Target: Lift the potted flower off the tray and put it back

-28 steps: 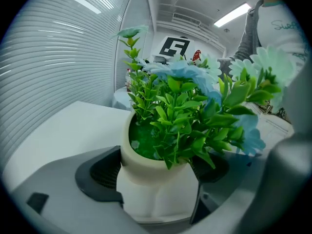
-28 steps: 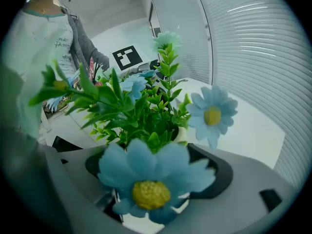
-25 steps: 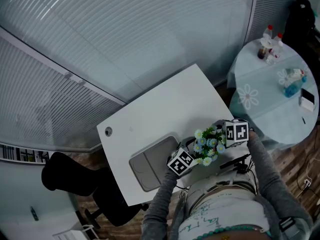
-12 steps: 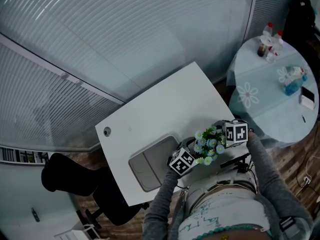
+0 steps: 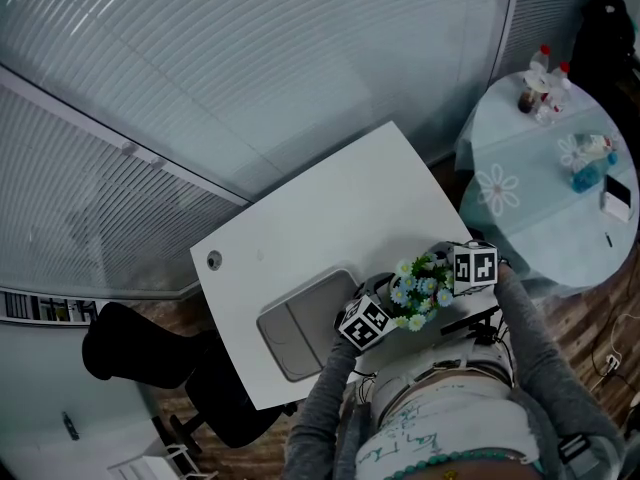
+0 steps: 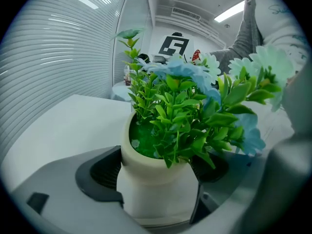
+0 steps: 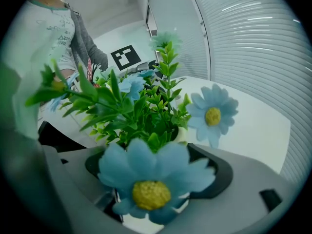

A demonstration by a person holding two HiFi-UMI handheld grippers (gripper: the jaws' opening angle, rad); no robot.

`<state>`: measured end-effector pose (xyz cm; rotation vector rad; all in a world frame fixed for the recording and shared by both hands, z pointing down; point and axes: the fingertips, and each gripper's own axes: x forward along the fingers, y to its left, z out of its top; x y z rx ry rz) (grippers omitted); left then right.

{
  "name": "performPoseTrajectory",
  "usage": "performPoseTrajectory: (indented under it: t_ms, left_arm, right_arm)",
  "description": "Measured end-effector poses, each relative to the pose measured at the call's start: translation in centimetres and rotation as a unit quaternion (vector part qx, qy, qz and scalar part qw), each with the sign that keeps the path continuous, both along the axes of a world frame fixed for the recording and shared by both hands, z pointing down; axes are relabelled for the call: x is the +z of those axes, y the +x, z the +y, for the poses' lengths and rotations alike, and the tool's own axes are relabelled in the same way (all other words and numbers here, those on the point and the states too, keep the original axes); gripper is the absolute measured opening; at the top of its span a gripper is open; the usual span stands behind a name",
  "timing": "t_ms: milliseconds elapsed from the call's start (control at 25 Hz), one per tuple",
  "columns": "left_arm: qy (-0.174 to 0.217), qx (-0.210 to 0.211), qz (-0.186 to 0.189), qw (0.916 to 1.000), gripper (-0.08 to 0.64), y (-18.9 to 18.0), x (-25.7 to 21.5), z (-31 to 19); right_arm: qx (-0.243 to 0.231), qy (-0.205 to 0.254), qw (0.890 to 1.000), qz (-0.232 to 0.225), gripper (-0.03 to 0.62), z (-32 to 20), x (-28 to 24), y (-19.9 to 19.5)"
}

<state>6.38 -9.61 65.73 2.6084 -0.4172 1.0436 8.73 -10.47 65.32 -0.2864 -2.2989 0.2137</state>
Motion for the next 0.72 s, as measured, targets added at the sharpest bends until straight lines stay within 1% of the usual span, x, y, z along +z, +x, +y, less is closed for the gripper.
performPoseTrajectory:
  t_ms: [240, 720]
  left_arm:
    - [-0.006, -0.001, -0.005, 1.0000, 0.446, -0.02, 0.06, 0.03]
    - [-0.010, -0.003, 0.000, 0.9999, 0.446, -0.04, 0.13, 0.07]
  right_arm:
    - [-0.002, -0.003, 1.000, 0.002, 0.382, 0.05, -0.04, -0.01]
    - [-0.001, 0.003, 1.000, 0.003, 0.382, -0.11, 0.15, -0.01]
